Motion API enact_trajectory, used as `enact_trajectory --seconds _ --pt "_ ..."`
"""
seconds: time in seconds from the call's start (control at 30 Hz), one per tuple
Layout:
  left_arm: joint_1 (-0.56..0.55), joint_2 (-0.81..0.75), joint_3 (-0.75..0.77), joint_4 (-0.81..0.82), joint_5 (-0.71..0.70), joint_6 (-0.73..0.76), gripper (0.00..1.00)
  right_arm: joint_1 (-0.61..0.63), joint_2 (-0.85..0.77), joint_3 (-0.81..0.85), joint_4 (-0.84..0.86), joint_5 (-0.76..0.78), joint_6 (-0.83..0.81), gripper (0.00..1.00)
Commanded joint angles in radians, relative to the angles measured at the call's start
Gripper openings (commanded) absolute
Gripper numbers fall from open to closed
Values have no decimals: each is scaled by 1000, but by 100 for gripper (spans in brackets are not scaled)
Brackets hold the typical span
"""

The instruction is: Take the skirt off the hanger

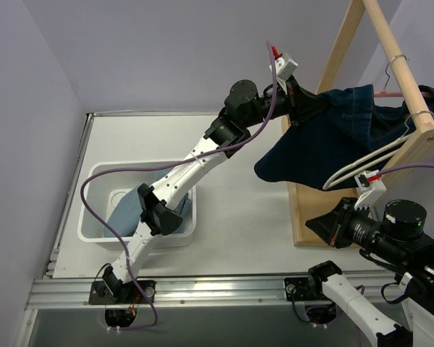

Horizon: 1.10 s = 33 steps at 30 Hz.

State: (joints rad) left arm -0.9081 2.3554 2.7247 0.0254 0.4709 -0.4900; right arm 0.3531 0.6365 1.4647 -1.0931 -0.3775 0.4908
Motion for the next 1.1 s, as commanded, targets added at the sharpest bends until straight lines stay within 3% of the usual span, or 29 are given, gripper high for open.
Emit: enact_trajectory --seconds 0.0,0.23,0.6,0.83,1.07 --pt "14 -100 7 234 -28 -90 2 -8 3 31 -19 2 -26 0" --pt "28 -82 13 355 -6 -180 2 -6 8 39 -28 0 -41 0" --pt "58 -130 -34 352 20 -193 2 -8 9 46 -31 0 -44 0" --pt "115 -260 -252 347 41 -180 2 -8 12 45 -11 -4 -37 0" --pt "201 -436 -580 424 55 -202 2 -11 31 40 15 -15 -43 0"
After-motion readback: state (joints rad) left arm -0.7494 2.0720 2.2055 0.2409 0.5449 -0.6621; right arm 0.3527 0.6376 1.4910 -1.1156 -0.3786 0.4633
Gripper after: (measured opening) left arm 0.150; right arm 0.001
